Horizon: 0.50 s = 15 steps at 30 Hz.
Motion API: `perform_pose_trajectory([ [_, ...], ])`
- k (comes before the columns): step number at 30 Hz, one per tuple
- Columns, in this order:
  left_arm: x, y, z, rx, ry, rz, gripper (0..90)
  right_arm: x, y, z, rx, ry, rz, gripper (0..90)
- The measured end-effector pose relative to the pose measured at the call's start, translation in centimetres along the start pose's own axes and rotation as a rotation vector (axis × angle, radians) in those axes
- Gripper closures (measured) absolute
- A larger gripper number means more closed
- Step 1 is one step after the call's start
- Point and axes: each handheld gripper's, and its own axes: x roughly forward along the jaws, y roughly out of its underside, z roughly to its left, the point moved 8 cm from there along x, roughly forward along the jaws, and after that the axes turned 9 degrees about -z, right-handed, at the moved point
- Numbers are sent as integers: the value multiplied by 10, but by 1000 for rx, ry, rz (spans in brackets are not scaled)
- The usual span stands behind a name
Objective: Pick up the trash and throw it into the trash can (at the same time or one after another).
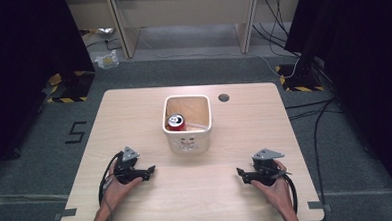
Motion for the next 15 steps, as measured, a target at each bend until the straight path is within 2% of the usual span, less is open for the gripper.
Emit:
perform_pose_trajectory([
  [4,0,0,0,0,0,1,102,3,8,2,-1,-6,26,222],
  [9,0,0,0,0,0,1,102,3,10,2,-3,5,19,210],
  [12,0,0,0,0,0,2,102,4,12,2,-36,29,27,153],
  [15,0,0,0,0,0,2,102,5,13,3,-34,38,17,134],
])
